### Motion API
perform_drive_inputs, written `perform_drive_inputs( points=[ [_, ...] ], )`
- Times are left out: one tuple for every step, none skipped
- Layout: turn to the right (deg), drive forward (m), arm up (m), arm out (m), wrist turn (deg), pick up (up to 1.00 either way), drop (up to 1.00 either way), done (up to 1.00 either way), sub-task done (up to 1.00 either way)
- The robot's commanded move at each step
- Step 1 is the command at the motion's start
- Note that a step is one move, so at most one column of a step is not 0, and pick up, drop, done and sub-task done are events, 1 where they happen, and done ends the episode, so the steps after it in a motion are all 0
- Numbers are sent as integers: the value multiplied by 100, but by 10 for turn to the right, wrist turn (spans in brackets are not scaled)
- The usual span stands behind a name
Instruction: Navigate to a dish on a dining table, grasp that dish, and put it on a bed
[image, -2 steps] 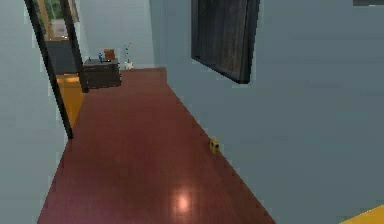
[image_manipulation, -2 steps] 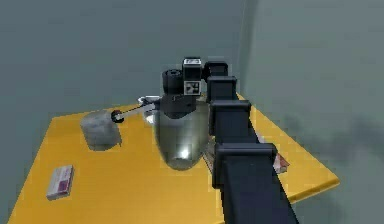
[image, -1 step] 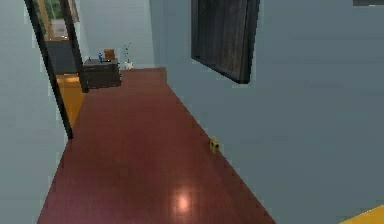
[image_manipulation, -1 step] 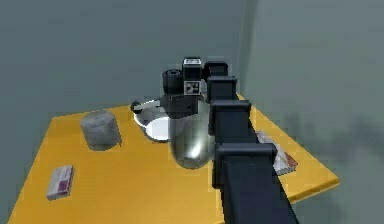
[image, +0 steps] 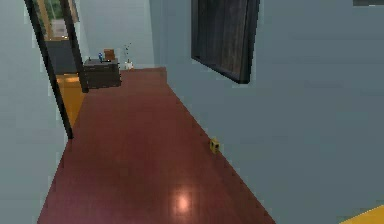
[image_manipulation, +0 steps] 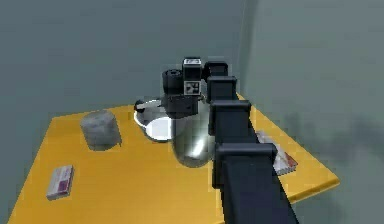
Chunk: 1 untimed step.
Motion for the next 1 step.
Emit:
perform_drive_inputs(
  points=[
    [0, 0, 0, 0, 0, 100, 0, 0, 0]
  ],
)
